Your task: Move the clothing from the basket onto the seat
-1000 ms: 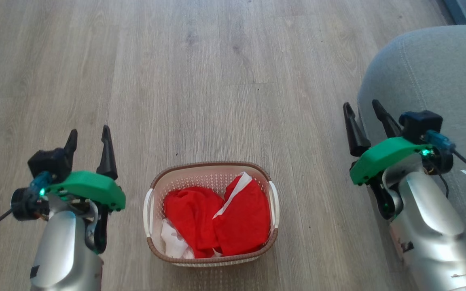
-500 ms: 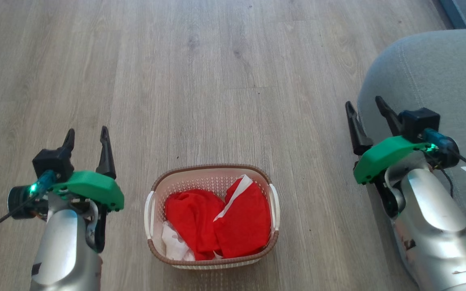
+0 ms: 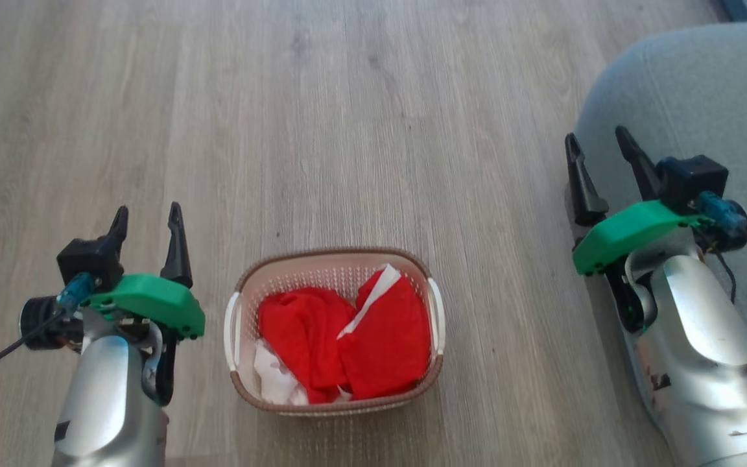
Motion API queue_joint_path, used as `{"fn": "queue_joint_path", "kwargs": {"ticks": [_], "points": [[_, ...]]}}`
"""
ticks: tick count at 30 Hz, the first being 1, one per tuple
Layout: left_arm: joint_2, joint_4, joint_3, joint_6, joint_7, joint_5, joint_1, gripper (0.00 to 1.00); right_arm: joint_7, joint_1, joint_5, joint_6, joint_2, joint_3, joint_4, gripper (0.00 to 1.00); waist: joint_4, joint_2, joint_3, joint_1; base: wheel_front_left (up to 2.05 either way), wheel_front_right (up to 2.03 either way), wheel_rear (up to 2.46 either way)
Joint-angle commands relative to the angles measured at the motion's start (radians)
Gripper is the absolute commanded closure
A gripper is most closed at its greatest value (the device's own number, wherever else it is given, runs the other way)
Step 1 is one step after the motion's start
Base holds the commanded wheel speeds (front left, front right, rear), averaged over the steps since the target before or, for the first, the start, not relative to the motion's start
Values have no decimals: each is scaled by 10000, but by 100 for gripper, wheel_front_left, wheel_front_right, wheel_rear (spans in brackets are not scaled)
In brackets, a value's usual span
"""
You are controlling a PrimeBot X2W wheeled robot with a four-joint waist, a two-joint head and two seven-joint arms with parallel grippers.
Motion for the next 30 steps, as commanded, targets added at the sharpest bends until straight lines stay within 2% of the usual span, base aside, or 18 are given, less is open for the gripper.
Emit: {"fn": "queue_joint_path", "kwargs": {"ticks": [1,11,18,30], "points": [[158,-291,228,-22,-124,-45,-443,0,-93,-437,-42,-2,110,150,-378,0,-86,0,267,0,0,0,0],[157,-14,-582,-195,-124,-597,-1043,0,-93,-1226,-200,-2,306,95,-1727,0,-477,0,2571,0,0,0,0],[157,425,-1216,-297,-124,-1280,-1550,0,-93,-2049,-286,-2,367,283,-2208,0,-799,0,4325,0,0,0,0],[157,2084,-3143,-455,-124,-1881,-3152,0,-93,-3007,-414,-2,396,267,-2595,0,-1207,0,6635,0,0,0,0]]}}
